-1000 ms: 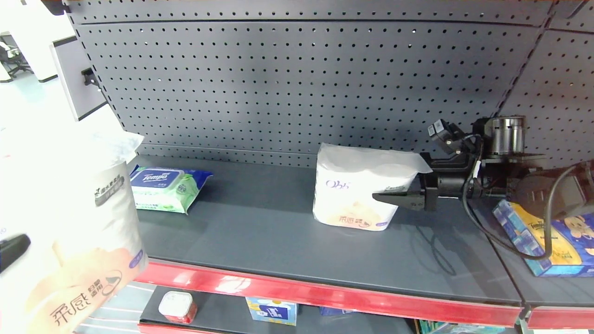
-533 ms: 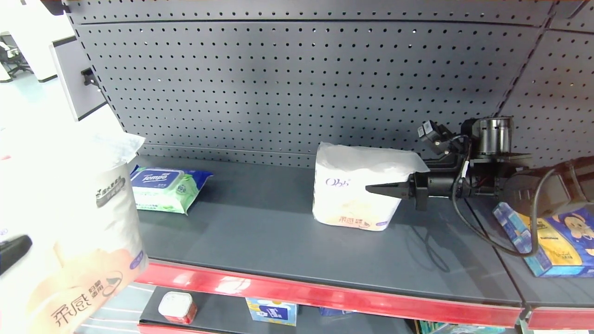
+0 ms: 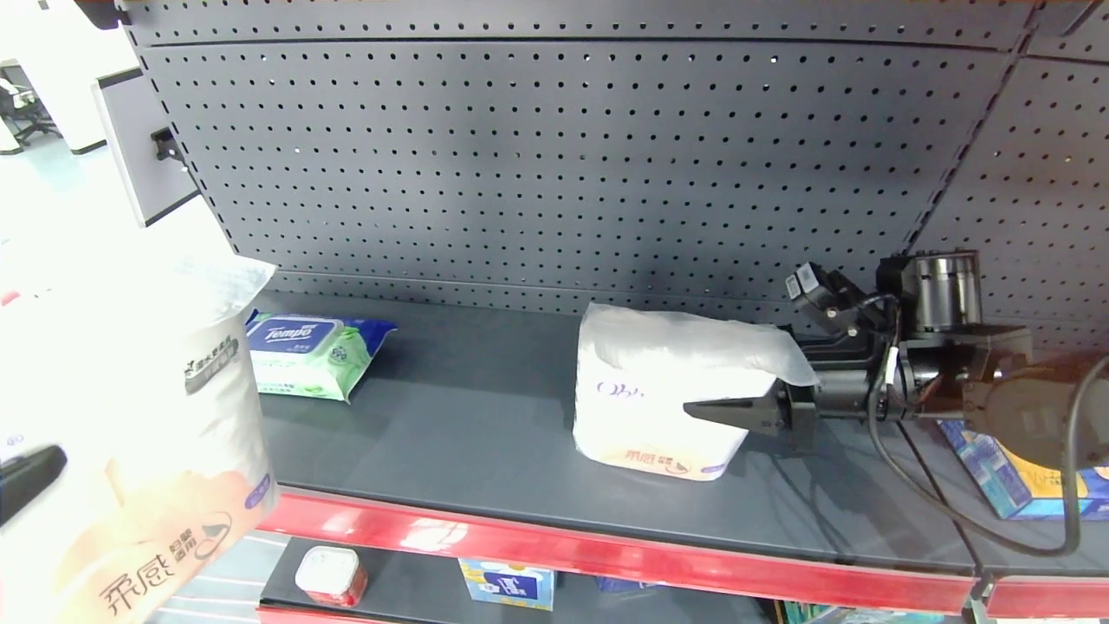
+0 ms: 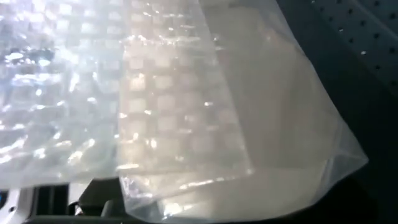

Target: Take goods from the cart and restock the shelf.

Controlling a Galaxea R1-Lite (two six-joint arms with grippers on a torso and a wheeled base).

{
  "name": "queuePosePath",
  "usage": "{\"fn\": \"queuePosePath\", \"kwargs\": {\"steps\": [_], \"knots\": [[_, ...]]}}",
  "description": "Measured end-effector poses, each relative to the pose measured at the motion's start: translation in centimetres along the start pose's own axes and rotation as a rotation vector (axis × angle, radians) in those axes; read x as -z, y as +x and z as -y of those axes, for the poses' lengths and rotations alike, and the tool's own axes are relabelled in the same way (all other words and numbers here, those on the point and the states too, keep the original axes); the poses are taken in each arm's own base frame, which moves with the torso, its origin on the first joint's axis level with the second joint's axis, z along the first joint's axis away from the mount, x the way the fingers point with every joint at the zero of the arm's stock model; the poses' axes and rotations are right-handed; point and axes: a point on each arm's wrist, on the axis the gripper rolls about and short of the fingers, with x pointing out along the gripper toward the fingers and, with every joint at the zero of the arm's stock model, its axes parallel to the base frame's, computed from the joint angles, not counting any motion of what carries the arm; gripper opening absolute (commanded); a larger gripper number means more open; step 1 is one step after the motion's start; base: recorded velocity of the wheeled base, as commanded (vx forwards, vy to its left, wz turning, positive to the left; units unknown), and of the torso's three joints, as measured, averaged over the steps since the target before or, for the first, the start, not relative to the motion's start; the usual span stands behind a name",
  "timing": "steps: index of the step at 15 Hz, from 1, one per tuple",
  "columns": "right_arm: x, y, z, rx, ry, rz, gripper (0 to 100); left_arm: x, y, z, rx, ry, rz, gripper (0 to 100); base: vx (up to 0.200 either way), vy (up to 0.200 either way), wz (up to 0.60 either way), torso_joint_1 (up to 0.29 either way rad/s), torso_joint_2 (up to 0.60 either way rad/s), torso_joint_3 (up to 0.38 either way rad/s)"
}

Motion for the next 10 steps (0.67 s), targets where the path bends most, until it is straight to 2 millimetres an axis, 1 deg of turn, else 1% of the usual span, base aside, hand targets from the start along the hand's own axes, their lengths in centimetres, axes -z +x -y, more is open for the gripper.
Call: {"fn": "queuePosePath", "kwargs": {"steps": [4,7,10], "knots": [[0.0,0.0,-3.2,-0.045,0.0,-0.022,0,0.2,-0.2,0.0,0.001,-0.004,0.001,0,0.0,0.0,0.0,0.0,0.0,0.0],[-0.1,0.1,-4.5,-0.063,-0.007,-0.029,0,0.2,-0.3,0.0,0.0,-0.004,0.009,0,0.0,0.0,0.0,0.0,0.0,0.0],[0.0,0.0,-5.0,-0.059,-0.012,-0.039,0,0.2,-0.5,0.0,-0.004,-0.004,0.015,0,0.0,0.0,0.0,0.0,0.0,0.0]]}}
